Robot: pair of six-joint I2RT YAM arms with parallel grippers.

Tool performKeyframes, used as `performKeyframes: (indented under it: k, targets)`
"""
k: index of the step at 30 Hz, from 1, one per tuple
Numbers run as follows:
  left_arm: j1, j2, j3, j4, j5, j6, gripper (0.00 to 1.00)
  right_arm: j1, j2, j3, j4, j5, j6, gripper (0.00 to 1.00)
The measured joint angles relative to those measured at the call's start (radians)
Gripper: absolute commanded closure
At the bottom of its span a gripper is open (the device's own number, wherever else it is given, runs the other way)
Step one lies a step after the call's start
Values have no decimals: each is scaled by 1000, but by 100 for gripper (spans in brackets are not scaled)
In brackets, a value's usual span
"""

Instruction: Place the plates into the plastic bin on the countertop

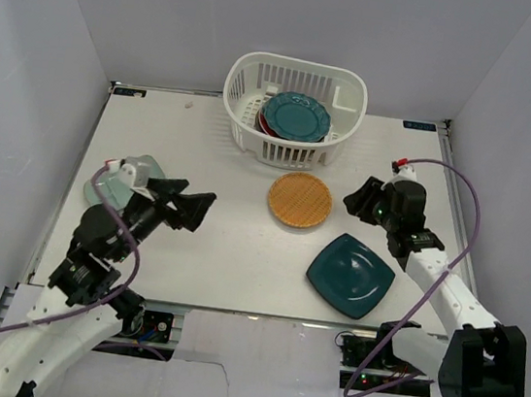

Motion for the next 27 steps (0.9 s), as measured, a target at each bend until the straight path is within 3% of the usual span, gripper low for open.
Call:
performKeyframes:
  k: [3, 7, 11, 18, 22, 27]
  targets:
    - [-1, 188, 21, 6, 143, -44, 2, -33, -68, -77, -29, -46, 15, 49]
    - [-3, 434, -21, 75, 372, -155, 13, -69, -171, -97, -58, -100, 29, 50]
    - [-16, 554, -130, 158, 502, -263, 15, -85, -229, -59, -79, -149, 29, 50]
    - [-146, 824, -137, 360, 586, -378, 15, -87, -284, -25, -98, -274, 30, 49]
    - [-267, 1036, -76, 451, 579, -412, 15, -87, -309, -26, -107, -333, 30, 49]
    - [-312, 1297, 20, 555, 564, -447, 20, -87, -378, -39, -108, -394, 31, 48]
